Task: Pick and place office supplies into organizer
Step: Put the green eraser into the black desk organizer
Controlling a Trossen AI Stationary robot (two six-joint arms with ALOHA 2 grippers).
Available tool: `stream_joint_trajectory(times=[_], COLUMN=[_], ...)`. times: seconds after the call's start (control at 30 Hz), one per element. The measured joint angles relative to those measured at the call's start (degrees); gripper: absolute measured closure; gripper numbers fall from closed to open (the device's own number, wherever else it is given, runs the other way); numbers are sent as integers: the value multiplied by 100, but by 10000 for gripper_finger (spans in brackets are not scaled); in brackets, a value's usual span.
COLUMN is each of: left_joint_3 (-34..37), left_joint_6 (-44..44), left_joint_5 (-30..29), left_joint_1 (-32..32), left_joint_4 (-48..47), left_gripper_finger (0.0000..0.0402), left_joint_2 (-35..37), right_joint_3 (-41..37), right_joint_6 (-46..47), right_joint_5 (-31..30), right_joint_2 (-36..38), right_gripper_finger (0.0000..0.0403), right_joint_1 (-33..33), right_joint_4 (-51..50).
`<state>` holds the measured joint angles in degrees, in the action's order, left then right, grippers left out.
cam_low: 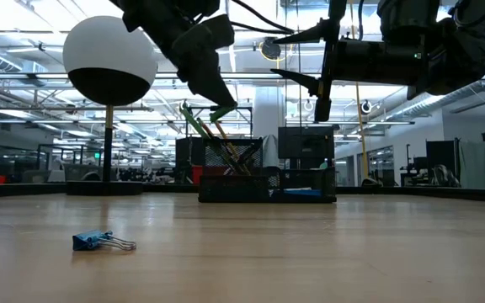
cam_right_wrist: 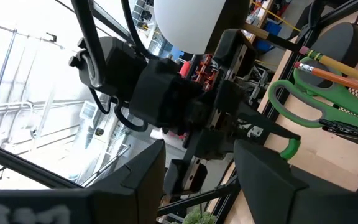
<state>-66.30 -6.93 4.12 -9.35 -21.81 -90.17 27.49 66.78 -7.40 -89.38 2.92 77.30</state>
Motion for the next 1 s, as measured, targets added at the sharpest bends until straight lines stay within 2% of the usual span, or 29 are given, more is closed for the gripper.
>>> stream_joint_trajectory(times=[0.53, 0.77, 1.0], left_joint_3=[2, 2, 2], left_joint_6=[-53, -75, -151], left_joint_5=[-6, -401, -259], left_joint_1=[-17, -30, -32], left_joint_4=[200, 199, 195], left_gripper_finger=[353, 353, 352], left_joint_2=[-63, -63, -63], right_joint_3=[0, 0, 0], right_joint_6=[0, 0, 0], right_joint_5=[-2, -1, -2], right_joint_2=[0, 0, 0], right_gripper_finger=[222, 222, 222], right_joint_1=[-2, -2, -2], right_joint_4=[0, 0, 0])
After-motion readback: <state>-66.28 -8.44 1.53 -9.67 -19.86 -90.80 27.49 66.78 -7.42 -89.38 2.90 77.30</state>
